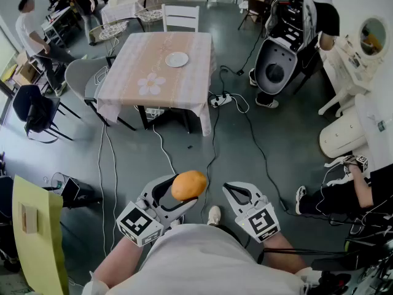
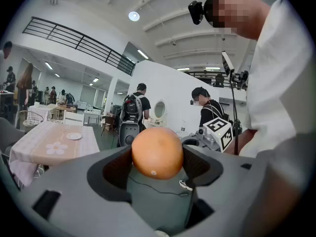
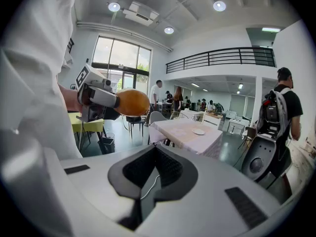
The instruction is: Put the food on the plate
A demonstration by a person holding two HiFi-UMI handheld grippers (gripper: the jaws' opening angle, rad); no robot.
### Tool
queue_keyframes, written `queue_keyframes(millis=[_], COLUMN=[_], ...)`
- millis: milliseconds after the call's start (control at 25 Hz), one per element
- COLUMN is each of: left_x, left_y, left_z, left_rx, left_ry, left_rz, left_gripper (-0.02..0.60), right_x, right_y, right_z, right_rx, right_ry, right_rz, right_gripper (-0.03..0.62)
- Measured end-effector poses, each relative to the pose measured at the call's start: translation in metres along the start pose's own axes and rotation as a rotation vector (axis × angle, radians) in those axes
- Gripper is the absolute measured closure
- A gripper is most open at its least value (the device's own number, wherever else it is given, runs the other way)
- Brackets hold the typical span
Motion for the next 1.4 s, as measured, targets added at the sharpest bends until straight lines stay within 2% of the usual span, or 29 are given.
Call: queue_keyframes(millis=[120,280,440,560,760,800,880,960,1120,1400], left_x=[0.017,0.024,0.03,0.037,0.05,0.053,0.057,0.059,0.051,0.017], left_y=[0.025,0.046,0.07,0.084,0.104,0.107,0.111,0.114,0.123,0.15], left_z=[-0.031,-0.07,-0.101,-0.123,-0.144,-0.144,-0.142,-0.136,-0.109,-0.03], left_rx=[-0.048,-0.089,-0.109,-0.127,-0.108,-0.099,-0.081,-0.069,-0.053,-0.063], left_ry=[0.007,0.007,-0.004,-0.008,0.0,0.004,0.01,0.01,0.011,0.03], left_rz=[-0.011,-0.022,-0.005,-0.017,-0.047,-0.049,-0.051,-0.059,-0.068,-0.038], left_gripper=[0.252,0.252,0.252,0.252,0.252,0.252,0.252,0.252,0.252,0.252], right_x=[-0.007,-0.022,-0.035,-0.041,-0.049,-0.049,-0.048,-0.048,-0.051,-0.054], right_y=[0.018,0.042,0.059,0.07,0.09,0.093,0.097,0.097,0.071,-0.022], right_z=[0.026,0.047,0.068,0.079,0.094,0.097,0.103,0.107,0.109,0.117], right_rx=[-0.007,-0.013,0.005,0.028,0.064,0.068,0.071,0.068,0.063,0.031], right_ry=[-0.033,-0.021,-0.012,-0.042,-0.045,-0.041,-0.031,-0.018,-0.007,-0.051], right_rz=[-0.006,-0.007,-0.021,0.018,0.046,0.05,0.066,0.074,0.078,0.079], right_gripper=[0.582,0.582,0.582,0.582,0.576,0.562,0.492,0.474,0.471,0.471])
Point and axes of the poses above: the fingertips, and each gripper's own axes: z forward along the fingers, y to its left, x out of its underside, the point moved 9 cm from there along -z, backward along the fingers, and after that the axes turned 11 degrees about -x, right-handed, at the moved point
